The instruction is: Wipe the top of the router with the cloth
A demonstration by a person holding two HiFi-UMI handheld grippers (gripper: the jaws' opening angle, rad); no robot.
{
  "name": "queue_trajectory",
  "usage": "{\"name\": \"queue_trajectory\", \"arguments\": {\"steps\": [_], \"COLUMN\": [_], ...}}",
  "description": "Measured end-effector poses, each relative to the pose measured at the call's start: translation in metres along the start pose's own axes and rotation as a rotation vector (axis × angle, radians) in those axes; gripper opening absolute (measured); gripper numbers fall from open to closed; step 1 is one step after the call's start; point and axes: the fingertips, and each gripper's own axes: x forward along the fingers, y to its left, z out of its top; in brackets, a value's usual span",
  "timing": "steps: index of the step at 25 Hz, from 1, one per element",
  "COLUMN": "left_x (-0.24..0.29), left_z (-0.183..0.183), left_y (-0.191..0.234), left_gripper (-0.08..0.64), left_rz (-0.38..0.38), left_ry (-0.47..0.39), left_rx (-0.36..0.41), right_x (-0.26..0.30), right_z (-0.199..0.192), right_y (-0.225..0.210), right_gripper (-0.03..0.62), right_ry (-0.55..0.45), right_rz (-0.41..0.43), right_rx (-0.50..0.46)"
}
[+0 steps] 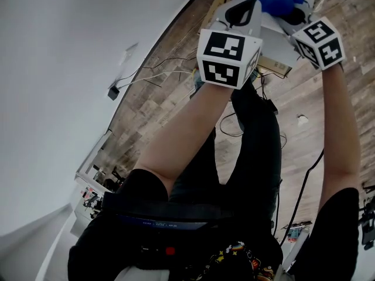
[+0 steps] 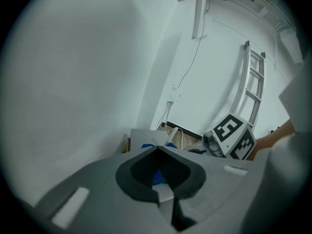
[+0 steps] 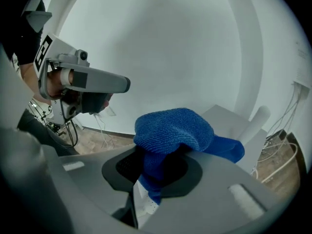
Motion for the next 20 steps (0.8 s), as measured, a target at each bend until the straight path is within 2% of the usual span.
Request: {"name": "queue_trajectory", "arguments": {"steps": [7, 9, 11, 16, 20], "left_x": [-0.001, -0.001, -0.001, 0.002, 0.008], "left_z": [-0.001, -0.002, -0.002, -0.004, -0.009], "left_y": [0.002, 0.001, 0.0, 0.001, 0.001], "left_gripper": [0.001, 0.0, 0.0, 0.001, 0.0], "left_rz": [-0.014, -0.018, -0.022, -0.026, -0.01], "left_ry": [0.023, 0.029, 0.03, 0.034, 0.055], "left_rx": [-0.004, -0.005, -0.003, 0.0, -0.001], "right_x": [0.001, -0.001, -0.001, -0.011, -0.026], "right_z": [-0.013, -0.018, -0.019, -0.009, -0.003], "right_y": [0.048, 0.053, 0.045, 0.0, -0.031], "right_gripper": [0.106, 0.106, 0.107, 0.107, 0.106], "right_ry": [0.128, 0.145, 0.134, 0.057, 0.02], "right_rz": [0.262, 0.293, 0.258, 0.08, -0.027], "right_rx": [-0.06, -0.051, -0.04, 0.004, 0.023]}}
